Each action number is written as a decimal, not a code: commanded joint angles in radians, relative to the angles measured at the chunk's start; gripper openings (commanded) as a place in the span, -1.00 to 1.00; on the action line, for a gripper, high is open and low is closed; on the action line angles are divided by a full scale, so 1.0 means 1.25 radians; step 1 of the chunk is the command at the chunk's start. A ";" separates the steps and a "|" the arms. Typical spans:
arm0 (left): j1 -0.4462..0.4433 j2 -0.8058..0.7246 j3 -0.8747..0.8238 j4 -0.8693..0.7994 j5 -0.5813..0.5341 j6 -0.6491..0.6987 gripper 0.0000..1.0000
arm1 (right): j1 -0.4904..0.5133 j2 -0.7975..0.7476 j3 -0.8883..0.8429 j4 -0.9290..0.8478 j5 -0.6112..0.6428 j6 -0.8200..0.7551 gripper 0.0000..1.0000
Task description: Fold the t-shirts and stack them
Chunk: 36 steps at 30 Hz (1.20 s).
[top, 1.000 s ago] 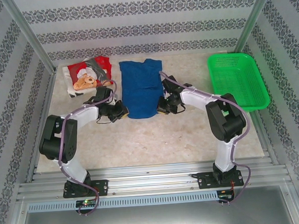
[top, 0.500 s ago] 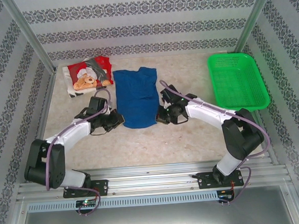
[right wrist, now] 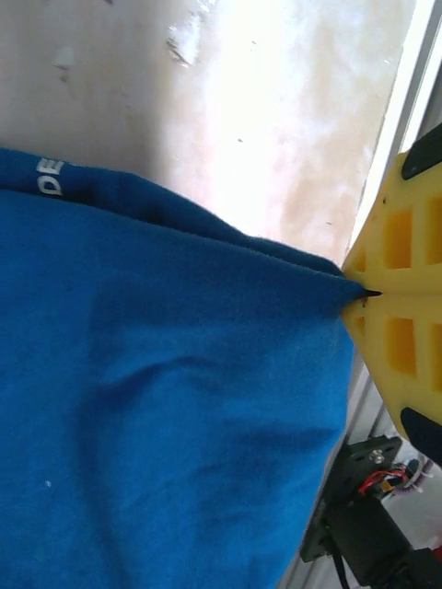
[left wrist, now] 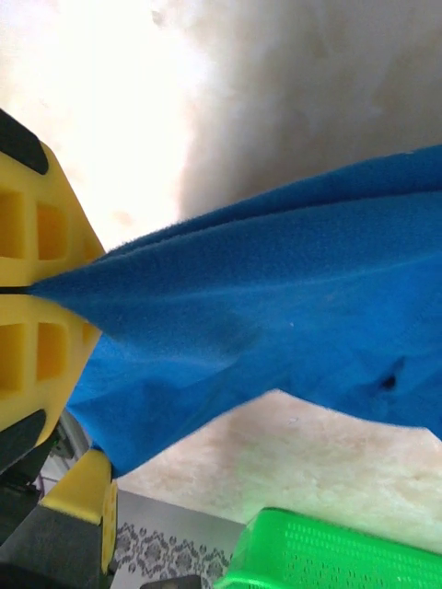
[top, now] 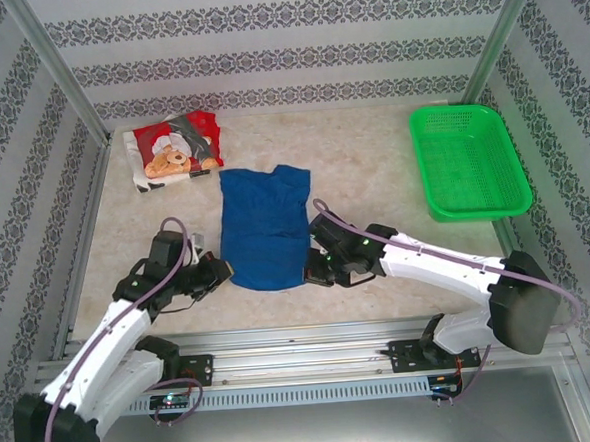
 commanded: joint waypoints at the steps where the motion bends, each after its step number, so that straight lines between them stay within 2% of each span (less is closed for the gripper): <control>1: -0.007 -0.042 0.001 -0.108 -0.016 -0.045 -1.00 | 0.006 -0.030 0.029 -0.050 0.053 0.036 -1.00; 11: 0.014 0.027 0.118 -0.092 -0.022 -0.031 -1.00 | -0.023 0.015 0.203 -0.148 0.058 -0.048 -1.00; 26: 0.137 0.130 0.217 -0.016 0.039 0.006 -1.00 | -0.147 0.139 0.415 -0.202 0.003 -0.177 -1.00; 36: 0.222 0.263 0.263 0.075 0.086 0.029 -1.00 | -0.233 0.279 0.543 -0.207 -0.043 -0.251 -1.00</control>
